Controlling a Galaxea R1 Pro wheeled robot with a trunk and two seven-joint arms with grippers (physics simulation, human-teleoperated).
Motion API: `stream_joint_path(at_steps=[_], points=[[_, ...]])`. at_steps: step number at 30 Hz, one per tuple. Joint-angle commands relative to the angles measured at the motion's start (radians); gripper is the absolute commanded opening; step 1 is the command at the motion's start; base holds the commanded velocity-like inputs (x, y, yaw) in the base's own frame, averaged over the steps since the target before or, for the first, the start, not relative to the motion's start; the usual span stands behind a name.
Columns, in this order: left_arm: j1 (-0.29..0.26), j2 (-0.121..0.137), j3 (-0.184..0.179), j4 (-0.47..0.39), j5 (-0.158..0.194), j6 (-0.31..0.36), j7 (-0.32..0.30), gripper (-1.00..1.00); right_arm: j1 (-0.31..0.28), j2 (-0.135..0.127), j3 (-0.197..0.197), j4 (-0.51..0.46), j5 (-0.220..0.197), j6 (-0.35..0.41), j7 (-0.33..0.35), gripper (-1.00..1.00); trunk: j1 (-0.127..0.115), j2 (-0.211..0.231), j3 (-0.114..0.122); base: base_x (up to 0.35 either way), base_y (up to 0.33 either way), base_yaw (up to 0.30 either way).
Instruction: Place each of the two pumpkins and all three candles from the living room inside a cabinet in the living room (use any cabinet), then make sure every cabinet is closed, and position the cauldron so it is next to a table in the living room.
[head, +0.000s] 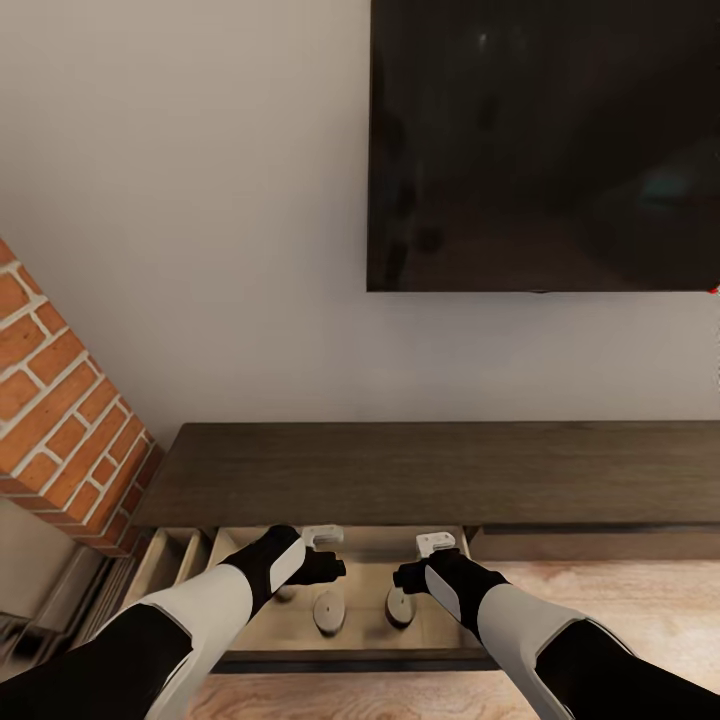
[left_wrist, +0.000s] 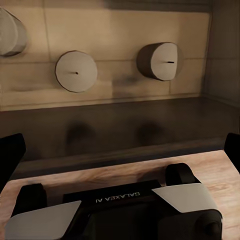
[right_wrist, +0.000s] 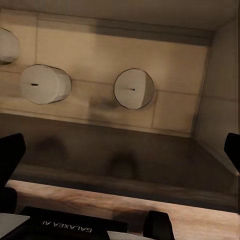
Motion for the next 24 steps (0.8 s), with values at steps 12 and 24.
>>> stream_joint_path(at_steps=[12,24], points=[[-0.001,0.000,-0.005,0.000,0.008,0.004,0.005,1.00,0.000,0.000,0.008,-0.002,-0.011,0.005,-0.006,1.00,-0.046,0.084,0.056,0.000,0.000,0.000],[0.000,0.000,-0.005,-0.001,0.008,0.000,0.004,1.00,0.000,0.000,0.008,-0.002,-0.011,0.005,-0.006,1.00,-0.069,0.126,0.087,-0.009,0.000,0.002]])
